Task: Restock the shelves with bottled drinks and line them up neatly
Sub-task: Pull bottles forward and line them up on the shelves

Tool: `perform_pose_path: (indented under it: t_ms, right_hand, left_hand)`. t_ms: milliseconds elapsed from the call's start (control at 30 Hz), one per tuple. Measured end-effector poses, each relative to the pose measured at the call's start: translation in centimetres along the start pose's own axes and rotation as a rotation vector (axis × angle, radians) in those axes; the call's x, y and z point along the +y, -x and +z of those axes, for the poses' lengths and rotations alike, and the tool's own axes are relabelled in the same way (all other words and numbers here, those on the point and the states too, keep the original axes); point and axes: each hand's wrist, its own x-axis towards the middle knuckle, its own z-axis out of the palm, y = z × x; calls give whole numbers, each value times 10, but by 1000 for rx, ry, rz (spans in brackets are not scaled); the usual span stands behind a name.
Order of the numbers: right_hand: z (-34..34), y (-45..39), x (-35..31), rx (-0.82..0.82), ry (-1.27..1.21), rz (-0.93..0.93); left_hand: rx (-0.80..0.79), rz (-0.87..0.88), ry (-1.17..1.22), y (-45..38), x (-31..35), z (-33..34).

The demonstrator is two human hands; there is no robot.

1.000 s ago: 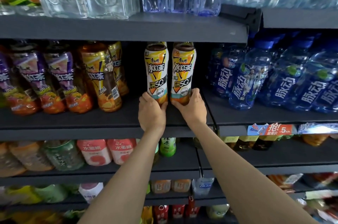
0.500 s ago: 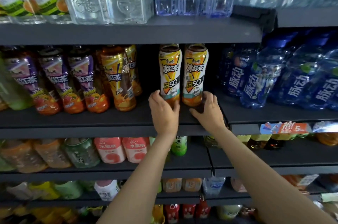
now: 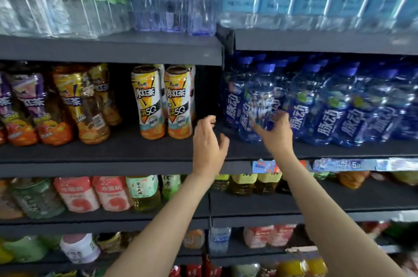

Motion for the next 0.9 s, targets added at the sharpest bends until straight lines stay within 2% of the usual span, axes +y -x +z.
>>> perform_pose_path:
  t_ms: [67, 200, 333, 467, 533, 667, 767, 900]
  right_hand:
    - [3, -8, 17, -187, 102, -8]
    - [7, -12, 36, -188, 52, -132]
    - [7, -10, 44, -218, -53, -212]
    - [6, -12, 38, -508, -71, -320]
    - [7, -18, 29, -573, -19, -404]
    - [16, -24, 11, -546, -3, -382]
    - [23, -25, 6, -388, -10, -306]
    - [40, -34, -4, -270, 190, -202]
  left_hand:
    - [-60, -75, 49, 0, 13, 21]
    - [-113, -255, 227, -6, 32, 48]
    - [-178, -296, 256, -18, 41, 54]
    - [8, -340, 144, -18, 35, 39]
    - [70, -319, 84, -16, 26, 27]
    - [164, -332, 5, -20, 14, 12]
    - [187, -337, -10, -22, 6, 6]
    - [201, -316, -14, -20, 4, 4]
